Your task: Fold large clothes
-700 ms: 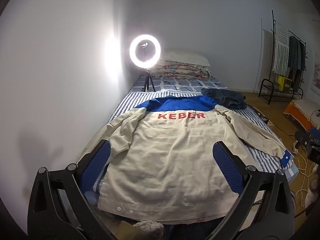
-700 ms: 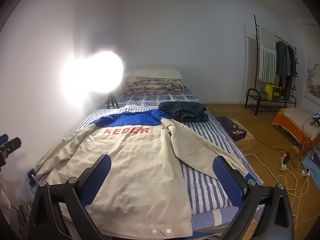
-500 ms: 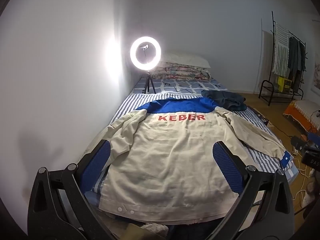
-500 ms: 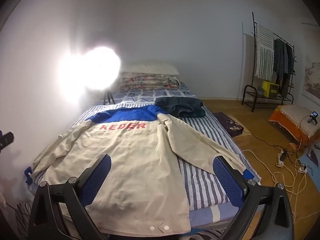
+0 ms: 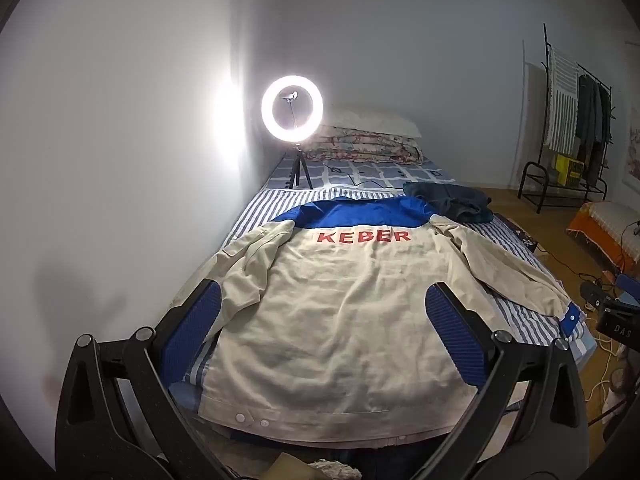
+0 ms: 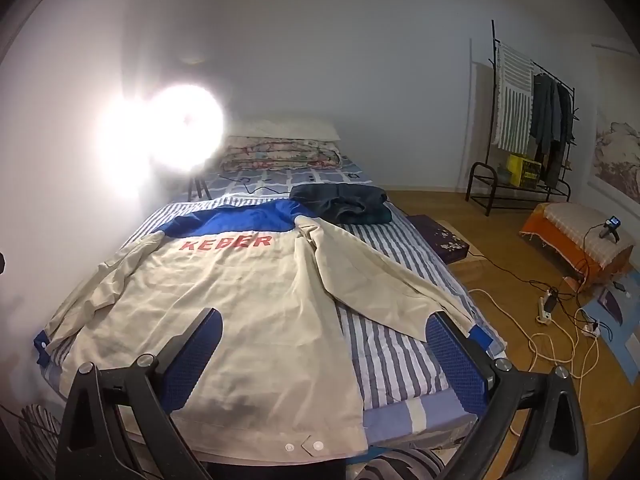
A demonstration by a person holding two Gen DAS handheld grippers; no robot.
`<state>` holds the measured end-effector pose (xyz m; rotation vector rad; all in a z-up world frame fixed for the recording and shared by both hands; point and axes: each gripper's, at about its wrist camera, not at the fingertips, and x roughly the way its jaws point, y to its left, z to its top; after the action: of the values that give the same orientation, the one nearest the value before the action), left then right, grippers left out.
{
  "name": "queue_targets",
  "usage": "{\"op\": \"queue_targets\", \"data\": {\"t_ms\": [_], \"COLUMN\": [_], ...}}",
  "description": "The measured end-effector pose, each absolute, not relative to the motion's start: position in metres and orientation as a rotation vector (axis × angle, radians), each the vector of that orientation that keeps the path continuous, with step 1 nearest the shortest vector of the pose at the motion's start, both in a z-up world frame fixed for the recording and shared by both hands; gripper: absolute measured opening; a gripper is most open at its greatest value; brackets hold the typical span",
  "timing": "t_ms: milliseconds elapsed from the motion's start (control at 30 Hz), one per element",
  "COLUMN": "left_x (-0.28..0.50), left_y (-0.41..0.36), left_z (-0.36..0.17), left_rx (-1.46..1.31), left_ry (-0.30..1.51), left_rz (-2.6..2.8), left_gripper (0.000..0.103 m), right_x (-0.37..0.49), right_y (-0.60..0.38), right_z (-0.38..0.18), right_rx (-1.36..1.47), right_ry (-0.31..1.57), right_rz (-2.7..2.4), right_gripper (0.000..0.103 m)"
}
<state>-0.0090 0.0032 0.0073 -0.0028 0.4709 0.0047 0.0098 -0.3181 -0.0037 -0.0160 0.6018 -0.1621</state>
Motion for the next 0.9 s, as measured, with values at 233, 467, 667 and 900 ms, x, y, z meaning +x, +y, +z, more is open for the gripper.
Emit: {"op": "queue_targets", "data": {"t_ms": [233, 467, 667, 900], "left_x": [-0.008, -0.01, -0.009, -0.009], "left_y": [0.001, 0.001, 0.002, 0.004], "left_z": [0.007, 0.007, 0.008, 0.009], "left_rx": [-0.003, -0.006, -0.007, -0.009], "left_ry": [0.474, 0.471, 0.473, 0.472], "left_rz": [0.007, 0.006, 0.003, 0.004], "left_gripper": [0.103, 0.103, 0.103, 0.103], "right_x": [0.007, 0.004, -0.001, -0.004], "right_y": [-0.32, -0.322, -0.324, -0.322], "right_z": [0.002, 0.007, 0.012, 0.014], "right_rx": [-0.009, -0.007, 0.0, 0.001], "right_ry": [0.59, 0.573, 0.555, 0.545], "right_rz": [-0.178, -0.177, -0.172, -0.158], "right_gripper": [0.103, 0.103, 0.103, 0.103]}}
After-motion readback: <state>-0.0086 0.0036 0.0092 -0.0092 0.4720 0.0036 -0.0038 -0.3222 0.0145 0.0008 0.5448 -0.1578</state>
